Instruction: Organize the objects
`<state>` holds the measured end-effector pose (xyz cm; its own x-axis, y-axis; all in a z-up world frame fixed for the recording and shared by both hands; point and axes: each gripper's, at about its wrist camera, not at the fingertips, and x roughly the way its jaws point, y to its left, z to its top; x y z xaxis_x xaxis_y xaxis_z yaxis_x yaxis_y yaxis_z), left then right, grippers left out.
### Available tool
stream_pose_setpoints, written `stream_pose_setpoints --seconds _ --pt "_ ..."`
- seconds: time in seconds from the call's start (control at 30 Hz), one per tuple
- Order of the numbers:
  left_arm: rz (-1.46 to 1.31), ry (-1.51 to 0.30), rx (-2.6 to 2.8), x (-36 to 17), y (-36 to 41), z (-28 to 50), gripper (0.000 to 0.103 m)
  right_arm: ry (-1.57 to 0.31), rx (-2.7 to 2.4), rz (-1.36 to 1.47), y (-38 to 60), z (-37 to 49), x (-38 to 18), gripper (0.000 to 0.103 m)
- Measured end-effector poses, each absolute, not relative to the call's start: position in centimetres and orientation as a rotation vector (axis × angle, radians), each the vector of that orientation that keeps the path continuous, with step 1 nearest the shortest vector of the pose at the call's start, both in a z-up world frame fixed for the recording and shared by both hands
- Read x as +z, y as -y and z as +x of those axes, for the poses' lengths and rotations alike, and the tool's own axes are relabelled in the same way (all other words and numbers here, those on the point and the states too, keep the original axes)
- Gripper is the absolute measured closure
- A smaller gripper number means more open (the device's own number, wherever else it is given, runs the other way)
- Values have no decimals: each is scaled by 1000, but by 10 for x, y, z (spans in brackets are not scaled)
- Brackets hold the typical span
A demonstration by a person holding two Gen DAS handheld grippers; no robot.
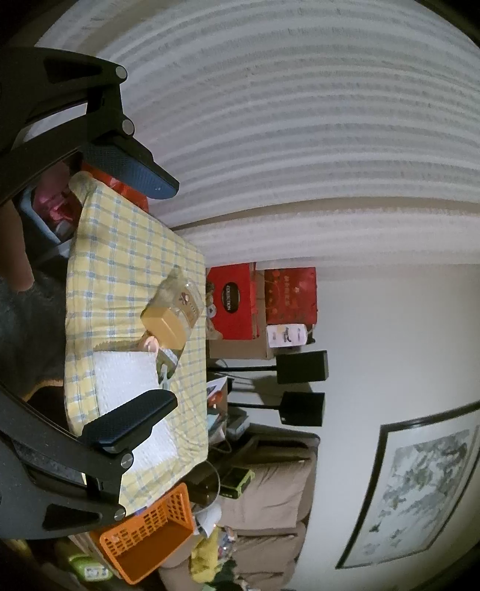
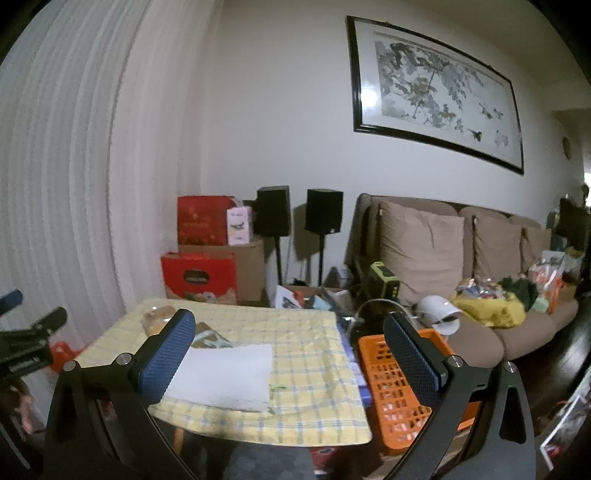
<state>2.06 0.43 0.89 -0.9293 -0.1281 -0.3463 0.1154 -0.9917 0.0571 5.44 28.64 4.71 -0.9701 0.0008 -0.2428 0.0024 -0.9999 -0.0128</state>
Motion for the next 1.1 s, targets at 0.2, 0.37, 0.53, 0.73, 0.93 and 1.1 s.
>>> stream_pose_setpoints --seconds 0.2,0.37,0.53,0.73,0.93,1.1 --pt "613 56 -2997 6 -9 14 0 123 -3096 65 -301 71 41 0" --pt "590 -87 -3083 10 -2 18 0 90 -3101 164 -304 64 48 0" --pt "635 22 -3046 7 -5 11 0 15 -3084 287 -301 52 44 0" --pt "762 65 -2983 -16 -4 -7 0 -86 -3041 414 -292 39 26 0" --pt "890 -63 -2950 -35 10 -26 0 -89 -2923 696 -283 6 1 0" --pt "934 -160 -2930 -43 27 -34 0 -18 -2882 799 -288 -10 -17 0"
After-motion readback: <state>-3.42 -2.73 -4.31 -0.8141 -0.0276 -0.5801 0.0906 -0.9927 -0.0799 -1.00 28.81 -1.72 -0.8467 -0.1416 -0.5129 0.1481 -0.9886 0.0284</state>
